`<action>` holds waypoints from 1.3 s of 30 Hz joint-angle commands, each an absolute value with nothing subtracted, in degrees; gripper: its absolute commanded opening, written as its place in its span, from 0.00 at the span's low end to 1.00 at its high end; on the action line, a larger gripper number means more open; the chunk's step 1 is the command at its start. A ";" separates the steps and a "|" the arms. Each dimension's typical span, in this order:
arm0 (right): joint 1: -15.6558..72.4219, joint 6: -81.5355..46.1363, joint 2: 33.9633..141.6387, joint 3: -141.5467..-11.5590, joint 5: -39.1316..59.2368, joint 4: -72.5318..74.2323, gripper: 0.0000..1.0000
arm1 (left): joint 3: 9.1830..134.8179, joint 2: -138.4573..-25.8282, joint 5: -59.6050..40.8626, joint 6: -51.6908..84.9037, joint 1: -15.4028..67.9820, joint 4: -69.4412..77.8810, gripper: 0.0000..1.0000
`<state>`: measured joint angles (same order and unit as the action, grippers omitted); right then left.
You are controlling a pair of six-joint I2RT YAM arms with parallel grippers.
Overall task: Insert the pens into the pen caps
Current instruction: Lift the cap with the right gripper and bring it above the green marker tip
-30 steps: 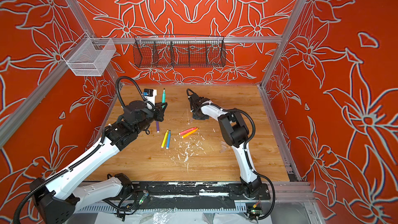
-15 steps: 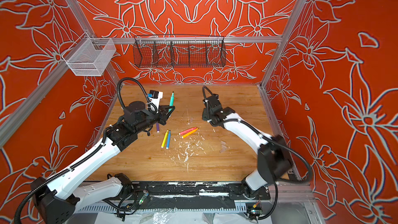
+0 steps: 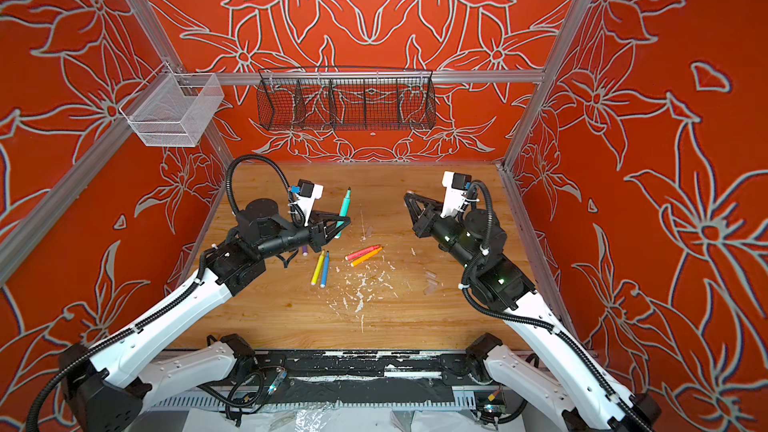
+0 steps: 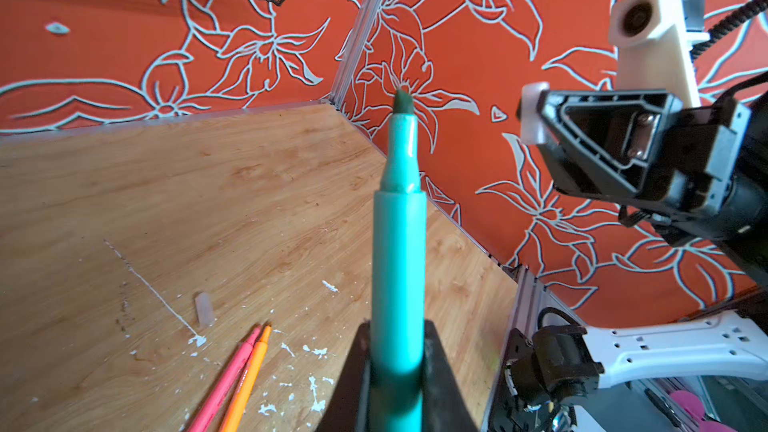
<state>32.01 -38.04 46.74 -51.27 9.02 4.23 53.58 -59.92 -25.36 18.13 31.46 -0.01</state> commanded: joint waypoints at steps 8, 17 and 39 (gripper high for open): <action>36.97 -39.64 46.86 -43.82 16.44 40.57 0.00 | 52.97 -58.33 -32.69 18.70 33.58 5.53 0.00; 42.00 -37.01 55.82 -49.16 16.05 41.74 0.00 | 53.17 -57.93 -30.09 15.19 37.17 4.85 0.00; 42.80 -37.71 61.59 -50.20 13.17 42.54 0.00 | 52.69 -56.99 -28.53 14.14 38.41 4.66 0.00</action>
